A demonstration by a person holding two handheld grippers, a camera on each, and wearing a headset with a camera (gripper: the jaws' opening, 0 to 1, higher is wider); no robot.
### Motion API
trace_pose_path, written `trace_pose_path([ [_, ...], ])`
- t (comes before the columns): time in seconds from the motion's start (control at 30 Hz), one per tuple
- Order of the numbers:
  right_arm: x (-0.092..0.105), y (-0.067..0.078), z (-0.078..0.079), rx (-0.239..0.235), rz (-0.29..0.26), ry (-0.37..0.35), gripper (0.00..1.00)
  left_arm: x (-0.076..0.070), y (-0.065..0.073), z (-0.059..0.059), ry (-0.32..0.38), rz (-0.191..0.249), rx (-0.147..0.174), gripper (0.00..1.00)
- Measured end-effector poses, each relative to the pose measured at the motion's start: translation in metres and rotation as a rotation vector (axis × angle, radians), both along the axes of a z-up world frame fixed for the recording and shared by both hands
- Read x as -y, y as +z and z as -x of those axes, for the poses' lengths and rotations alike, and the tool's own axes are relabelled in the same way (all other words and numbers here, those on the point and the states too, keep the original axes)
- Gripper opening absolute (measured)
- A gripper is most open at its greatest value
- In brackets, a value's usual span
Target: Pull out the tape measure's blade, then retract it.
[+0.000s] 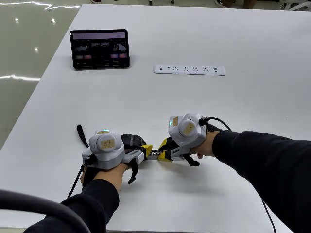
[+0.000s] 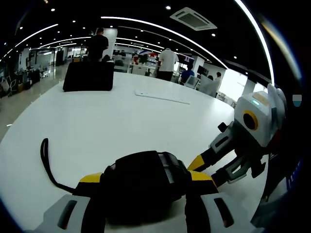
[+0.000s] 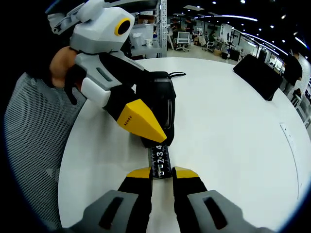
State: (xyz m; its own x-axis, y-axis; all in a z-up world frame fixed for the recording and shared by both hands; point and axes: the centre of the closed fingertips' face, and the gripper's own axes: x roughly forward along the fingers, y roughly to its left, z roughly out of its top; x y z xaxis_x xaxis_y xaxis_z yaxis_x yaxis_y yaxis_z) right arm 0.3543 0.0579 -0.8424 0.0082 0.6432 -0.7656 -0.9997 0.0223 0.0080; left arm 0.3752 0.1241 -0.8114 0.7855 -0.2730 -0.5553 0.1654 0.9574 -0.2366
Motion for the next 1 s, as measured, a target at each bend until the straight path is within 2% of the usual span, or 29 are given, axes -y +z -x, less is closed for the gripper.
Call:
trace_pose_path([
  [1.0,-0.023,-0.001,0.0,-0.012,-0.024,-0.003,0.12,-0.001,0.001,0.002,0.0,0.006,-0.006,0.62],
])
